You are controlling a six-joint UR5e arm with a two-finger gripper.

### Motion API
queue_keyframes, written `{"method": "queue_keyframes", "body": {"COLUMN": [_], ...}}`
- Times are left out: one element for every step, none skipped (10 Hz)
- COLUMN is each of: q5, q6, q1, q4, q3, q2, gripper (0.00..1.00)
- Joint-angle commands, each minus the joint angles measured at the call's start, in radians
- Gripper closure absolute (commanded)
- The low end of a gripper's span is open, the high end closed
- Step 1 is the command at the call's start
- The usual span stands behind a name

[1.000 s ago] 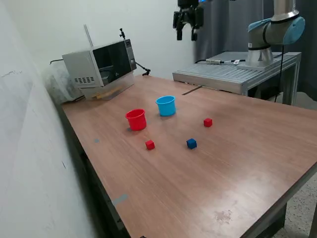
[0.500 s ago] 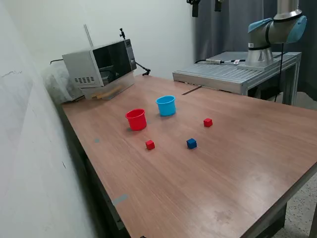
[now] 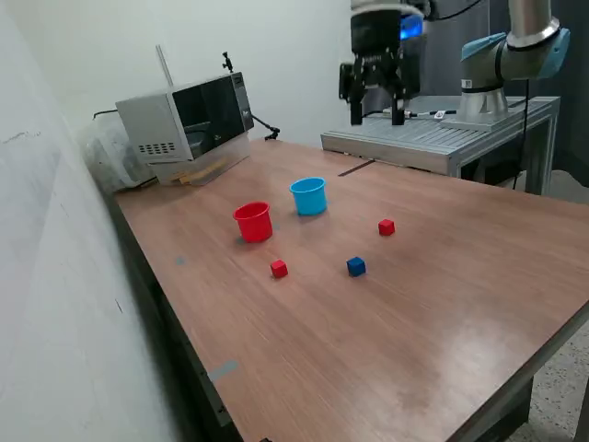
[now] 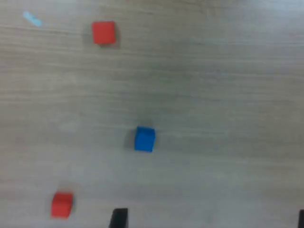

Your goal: Place red objects in the red bin, and blue objects in the blue bin.

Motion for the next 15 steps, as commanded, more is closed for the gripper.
{"method": "queue_keyframes", "body": {"q5": [-0.003,-0.004,-0.015,-0.029,-0.036,-0.036,-0.038,-0.038,-0.038,-0.05,-0.059,-0.059,-0.059,-0.059,-0.059], "q6": [0.053,0.062,0.067,0.067,0.067,0.067,0.067,0.067,0.067,0.067,0.067,0.067,0.067,0.067,0.067], "q1": [0.006,0.005,0.005,0.005,0.005,0.005,0.0,-0.001,-0.006,-0.01,-0.016,-0.021,-0.027,-0.038,-0.043], "q4": [-0.093,-0.122,-0.159,-0.173,-0.181,-0.198,-0.204,-0.213,-0.215,-0.216,-0.218,-0.222,-0.224,-0.227,-0.233], "q3": [0.0,-0.007,-0.013,-0.027,-0.042,-0.055,-0.075,-0.088,-0.098,-0.102,-0.099,-0.096,-0.096,-0.093,-0.092], "q2": [0.16,0.214,0.272,0.308,0.331,0.34,0.346,0.362,0.374,0.383,0.385,0.385,0.388,0.391,0.4], "gripper": [0.0,0.0,0.0,0.0,0.0,0.0,0.0,0.0,0.0,0.0,0.0,0.0,0.0,0.0,0.0]}}
